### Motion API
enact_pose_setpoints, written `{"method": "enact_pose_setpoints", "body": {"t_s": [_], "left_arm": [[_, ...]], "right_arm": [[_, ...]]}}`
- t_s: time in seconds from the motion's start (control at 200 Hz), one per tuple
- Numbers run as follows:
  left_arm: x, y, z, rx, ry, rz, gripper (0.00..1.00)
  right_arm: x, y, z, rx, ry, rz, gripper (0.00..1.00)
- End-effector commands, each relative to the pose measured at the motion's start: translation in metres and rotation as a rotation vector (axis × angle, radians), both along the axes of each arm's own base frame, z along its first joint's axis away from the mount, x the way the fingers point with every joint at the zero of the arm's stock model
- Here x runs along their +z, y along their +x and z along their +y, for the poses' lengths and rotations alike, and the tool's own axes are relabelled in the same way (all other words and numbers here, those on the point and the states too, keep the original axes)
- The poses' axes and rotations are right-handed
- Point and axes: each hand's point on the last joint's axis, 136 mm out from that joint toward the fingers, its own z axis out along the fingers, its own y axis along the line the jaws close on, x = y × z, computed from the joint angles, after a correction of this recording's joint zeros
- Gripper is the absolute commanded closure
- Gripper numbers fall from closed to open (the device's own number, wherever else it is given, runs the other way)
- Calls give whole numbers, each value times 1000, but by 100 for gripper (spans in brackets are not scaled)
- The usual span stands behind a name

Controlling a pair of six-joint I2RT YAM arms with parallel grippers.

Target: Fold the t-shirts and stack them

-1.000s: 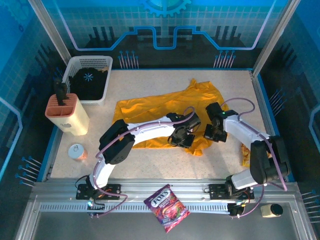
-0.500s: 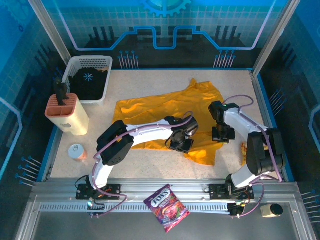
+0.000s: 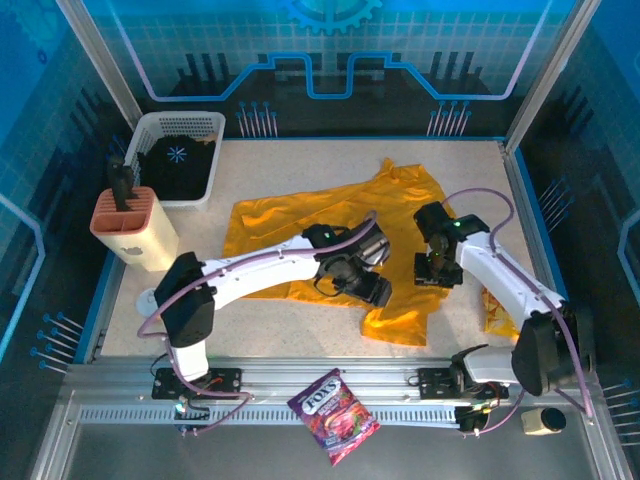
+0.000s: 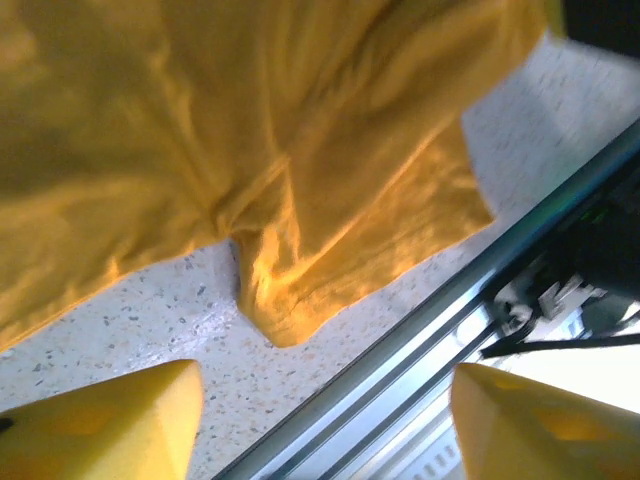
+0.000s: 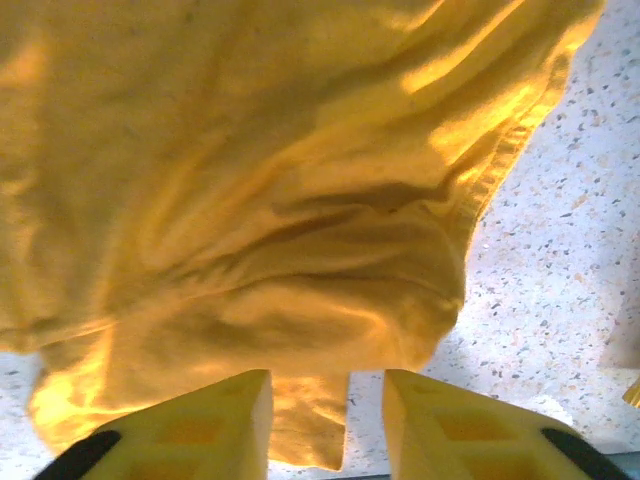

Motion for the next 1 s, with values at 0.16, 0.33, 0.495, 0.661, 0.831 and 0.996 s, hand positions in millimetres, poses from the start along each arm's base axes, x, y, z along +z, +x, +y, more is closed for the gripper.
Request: {"method": "enact_pose_setpoints", "body": {"t_s": [0.16, 0.33, 0.495, 0.661, 0.831, 0.996], "left_arm": [[-21, 85, 53, 220, 116, -69, 26], [-70, 153, 95, 405, 165, -45, 30], [-109, 179, 116, 460, 228, -4, 30], [-134, 171, 120, 469, 256, 64, 31], [-147, 132, 114, 474, 224, 146, 32], [-151, 99, 88, 448, 177, 185, 32]], "right_arm": [[-7, 59, -27, -172, 105, -110, 60], [-44, 112, -46, -258, 163, -79, 65], [-79, 145, -62, -320, 139, -17, 68], [-90, 169, -88, -362, 83, 14, 68], [-102, 184, -100, -385, 81, 36, 69], [-101, 195, -115, -416, 82, 35, 69]]}}
